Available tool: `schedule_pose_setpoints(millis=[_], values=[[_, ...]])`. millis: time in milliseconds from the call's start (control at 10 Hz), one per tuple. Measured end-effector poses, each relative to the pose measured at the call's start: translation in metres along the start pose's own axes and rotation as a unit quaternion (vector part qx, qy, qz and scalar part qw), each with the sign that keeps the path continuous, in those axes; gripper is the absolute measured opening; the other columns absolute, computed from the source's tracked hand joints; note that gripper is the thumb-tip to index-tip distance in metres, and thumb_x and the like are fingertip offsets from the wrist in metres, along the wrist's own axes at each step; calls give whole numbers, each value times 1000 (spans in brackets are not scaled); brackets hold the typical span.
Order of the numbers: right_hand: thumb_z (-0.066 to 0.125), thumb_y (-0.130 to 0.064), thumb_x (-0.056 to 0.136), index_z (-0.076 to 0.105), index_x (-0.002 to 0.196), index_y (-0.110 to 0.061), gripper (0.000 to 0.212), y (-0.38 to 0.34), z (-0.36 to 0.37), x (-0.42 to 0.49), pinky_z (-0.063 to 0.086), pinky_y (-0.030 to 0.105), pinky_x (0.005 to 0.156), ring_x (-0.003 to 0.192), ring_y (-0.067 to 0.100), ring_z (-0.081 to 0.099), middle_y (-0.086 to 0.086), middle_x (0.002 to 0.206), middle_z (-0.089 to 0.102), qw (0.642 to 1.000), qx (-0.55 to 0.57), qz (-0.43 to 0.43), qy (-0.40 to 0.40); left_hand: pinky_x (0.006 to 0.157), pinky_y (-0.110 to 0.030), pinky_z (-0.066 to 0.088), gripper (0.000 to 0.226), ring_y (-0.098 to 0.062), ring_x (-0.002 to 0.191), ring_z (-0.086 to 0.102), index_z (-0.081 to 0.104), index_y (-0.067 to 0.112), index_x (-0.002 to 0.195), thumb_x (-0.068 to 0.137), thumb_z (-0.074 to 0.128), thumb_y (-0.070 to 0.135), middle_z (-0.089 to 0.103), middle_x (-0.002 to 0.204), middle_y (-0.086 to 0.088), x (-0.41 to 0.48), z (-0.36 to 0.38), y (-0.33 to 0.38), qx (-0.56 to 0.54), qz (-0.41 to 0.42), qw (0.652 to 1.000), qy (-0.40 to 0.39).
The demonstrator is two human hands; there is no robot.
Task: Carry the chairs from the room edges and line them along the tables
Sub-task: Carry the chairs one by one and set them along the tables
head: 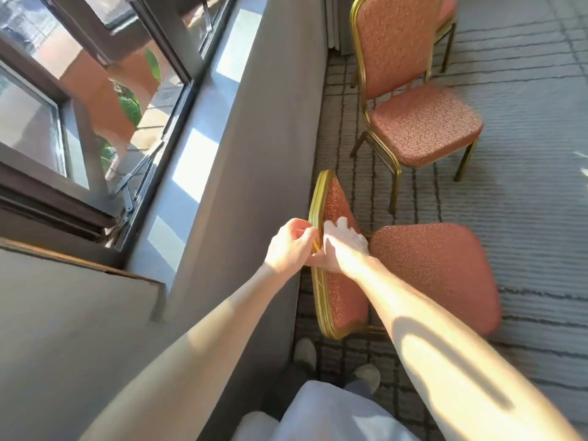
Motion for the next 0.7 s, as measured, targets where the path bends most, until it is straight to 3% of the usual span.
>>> schedule_pose_setpoints(millis=[100, 200, 300, 400, 500, 600, 700], values=[[72, -47, 79, 39, 142, -12, 80, 16, -25, -2, 43, 43, 103, 131, 31, 43, 10, 141, 39, 1000, -7, 13, -1, 63, -18, 46, 30, -11, 92, 63, 58, 23, 123, 97, 49, 35, 66, 110, 4, 27, 1, 32, 30, 59, 998, 18], [74, -51, 74, 42, 140, -13, 83, 28, -50, -10, 45, 42, 99, 125, 29, 46, 9, 136, 41, 1000, 4, 21, 0, 78, -32, 50, 30, -17, 105, 56, 57, 26, 122, 95, 48, 36, 59, 115, 0, 53, 19, 87, 168, 217, 961, 41], [74, -60, 62, 46, 131, -21, 85, 68, -92, -24, 48, 38, 83, 114, 27, 55, 2, 121, 49, 995, 7, 77, 65, 84, -39, 50, 33, -25, 111, 53, 64, 23, 116, 94, 45, 37, 57, 119, -4, 65, 61, 153, 256, 390, 885, 9], [73, -62, 63, 51, 121, -19, 75, 111, -128, -55, 46, 34, 76, 105, 22, 56, 1, 120, 51, 985, 28, 150, 78, 98, -46, 43, 39, -29, 111, 53, 73, 21, 97, 91, 40, 40, 60, 122, -7, 57, 104, 220, 294, 515, 805, -21], [69, -65, 72, 47, 135, -16, 83, 155, -146, -104, 45, 36, 87, 119, 22, 51, 3, 138, 49, 965, 70, 231, 99, 95, -42, 41, 42, -27, 92, 61, 75, 15, 75, 88, 41, 35, 68, 99, -6, 24, 151, 278, 303, 639, 705, -52], [65, -67, 72, 36, 149, -21, 95, 191, -149, -146, 43, 42, 103, 134, 23, 44, 3, 151, 41, 940, 111, 298, 125, 78, -39, 44, 52, -27, 79, 57, 69, 9, 71, 88, 30, 39, 62, 82, -7, 5, 193, 305, 291, 664, 676, -130], [64, -66, 69, 28, 153, -26, 99, 224, -162, -179, 44, 44, 103, 135, 21, 43, -1, 156, 36, 915, 170, 319, 177, 74, -36, 44, 54, -23, 79, 51, 63, 9, 64, 88, 27, 41, 55, 81, -5, -13, 226, 340, 258, 672, 674, -163]])
Point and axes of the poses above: each hand's wrist, its own x-axis towards the middle knuckle, its own z-axis out of the palm, y = z × x, the point moved 9 cm from there along x, towards the middle knuckle
